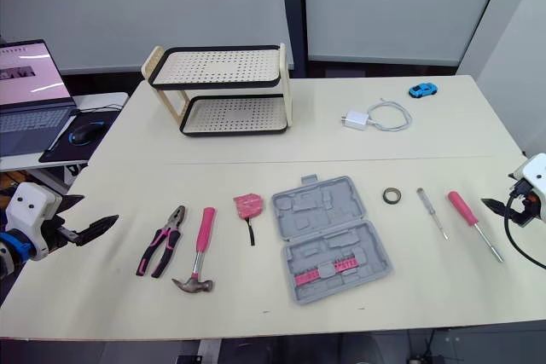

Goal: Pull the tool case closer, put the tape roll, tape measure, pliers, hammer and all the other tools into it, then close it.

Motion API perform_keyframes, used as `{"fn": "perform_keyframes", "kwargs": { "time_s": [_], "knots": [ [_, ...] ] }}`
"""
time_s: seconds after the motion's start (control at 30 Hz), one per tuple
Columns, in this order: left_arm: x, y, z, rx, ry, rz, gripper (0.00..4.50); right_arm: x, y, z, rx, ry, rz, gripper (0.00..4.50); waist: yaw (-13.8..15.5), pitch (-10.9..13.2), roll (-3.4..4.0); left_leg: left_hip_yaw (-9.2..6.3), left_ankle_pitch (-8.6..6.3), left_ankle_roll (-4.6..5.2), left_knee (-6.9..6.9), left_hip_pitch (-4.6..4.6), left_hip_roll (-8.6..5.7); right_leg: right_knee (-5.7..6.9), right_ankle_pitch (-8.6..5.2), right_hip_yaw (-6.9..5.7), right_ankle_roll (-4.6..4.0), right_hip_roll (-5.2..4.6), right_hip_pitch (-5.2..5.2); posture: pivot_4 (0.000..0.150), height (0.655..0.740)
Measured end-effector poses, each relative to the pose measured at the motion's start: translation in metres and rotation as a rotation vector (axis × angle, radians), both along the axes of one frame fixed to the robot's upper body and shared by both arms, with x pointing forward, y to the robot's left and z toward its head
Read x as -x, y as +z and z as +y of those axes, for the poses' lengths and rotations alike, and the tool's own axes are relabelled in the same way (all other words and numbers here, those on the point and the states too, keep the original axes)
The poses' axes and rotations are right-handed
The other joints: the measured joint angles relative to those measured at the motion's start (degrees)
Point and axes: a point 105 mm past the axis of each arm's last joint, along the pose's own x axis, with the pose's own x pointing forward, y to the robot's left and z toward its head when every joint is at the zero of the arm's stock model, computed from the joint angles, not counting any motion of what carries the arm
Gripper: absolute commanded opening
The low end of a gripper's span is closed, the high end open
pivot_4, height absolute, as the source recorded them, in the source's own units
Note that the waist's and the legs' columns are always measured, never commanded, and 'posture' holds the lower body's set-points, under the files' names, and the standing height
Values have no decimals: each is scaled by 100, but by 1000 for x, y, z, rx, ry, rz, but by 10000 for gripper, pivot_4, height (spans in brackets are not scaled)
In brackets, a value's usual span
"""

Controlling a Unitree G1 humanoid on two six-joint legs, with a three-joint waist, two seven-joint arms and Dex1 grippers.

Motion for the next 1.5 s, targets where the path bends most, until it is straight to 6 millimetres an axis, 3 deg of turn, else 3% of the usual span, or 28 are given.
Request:
{"fn": "perform_keyframes", "kwargs": {
  "time_s": [1.17,1.4,1.5],
  "knots": [
    [1,-5,3,41,11,25,45000,4,-6,-3,-5,-9,19,44792,-69,0,0,0,0,0,1,0,1,2,0,0,0,1,0,1500,7400],
    [3,-4,-3,63,-18,31,45000,1,-4,6,1,33,18,44792,-77,0,0,0,0,0,1,0,2,2,0,0,0,1,0,1500,7400],
    [6,-2,-8,84,-46,33,39149,2,-4,15,4,81,35,45000,-76,0,0,-2,0,0,1,0,3,2,0,-1,0,1,0,1500,7400]
  ]
}}
